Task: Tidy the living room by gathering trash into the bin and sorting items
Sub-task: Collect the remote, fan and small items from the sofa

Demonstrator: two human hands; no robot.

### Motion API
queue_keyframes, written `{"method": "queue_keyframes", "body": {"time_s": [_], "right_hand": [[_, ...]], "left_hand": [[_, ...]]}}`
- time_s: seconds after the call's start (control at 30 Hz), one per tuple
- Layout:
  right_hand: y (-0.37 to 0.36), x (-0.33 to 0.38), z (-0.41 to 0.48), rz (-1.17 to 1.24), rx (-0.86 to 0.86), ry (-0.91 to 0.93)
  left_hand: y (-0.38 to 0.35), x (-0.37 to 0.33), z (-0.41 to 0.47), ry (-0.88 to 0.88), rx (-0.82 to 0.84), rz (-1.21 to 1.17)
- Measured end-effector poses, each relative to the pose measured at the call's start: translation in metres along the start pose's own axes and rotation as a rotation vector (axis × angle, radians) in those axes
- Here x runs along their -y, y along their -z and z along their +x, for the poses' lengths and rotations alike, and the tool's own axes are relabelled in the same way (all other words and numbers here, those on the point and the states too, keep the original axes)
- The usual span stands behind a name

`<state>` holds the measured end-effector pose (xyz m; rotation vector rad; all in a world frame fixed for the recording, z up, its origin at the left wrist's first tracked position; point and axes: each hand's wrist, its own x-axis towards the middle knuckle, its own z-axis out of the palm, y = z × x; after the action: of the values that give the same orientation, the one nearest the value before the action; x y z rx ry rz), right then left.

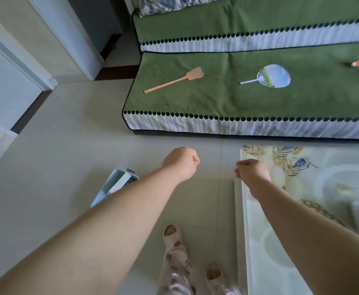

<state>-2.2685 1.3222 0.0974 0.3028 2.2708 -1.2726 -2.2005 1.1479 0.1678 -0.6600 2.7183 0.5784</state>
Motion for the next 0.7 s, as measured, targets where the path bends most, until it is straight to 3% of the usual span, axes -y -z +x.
{"method": "queue_keyframes", "body": {"time_s": [0.13,0.47,0.7], "right_hand": [[-0.016,0.032,0.023,0.051,-0.016,-0.011],[-0.104,0.137,0.089,0.036,-0.122,-0.047],[-0.106,0.181,0.162,0.086,-0.171,-0.141]], "left_hand": [[0.019,0.017,0.049,-0.054,0.040,-0.093],[0.106,0.096,0.196,-0.122,0.052,-0.020],[0.136,0.086,0.284,-0.126,0.075,0.013]]}}
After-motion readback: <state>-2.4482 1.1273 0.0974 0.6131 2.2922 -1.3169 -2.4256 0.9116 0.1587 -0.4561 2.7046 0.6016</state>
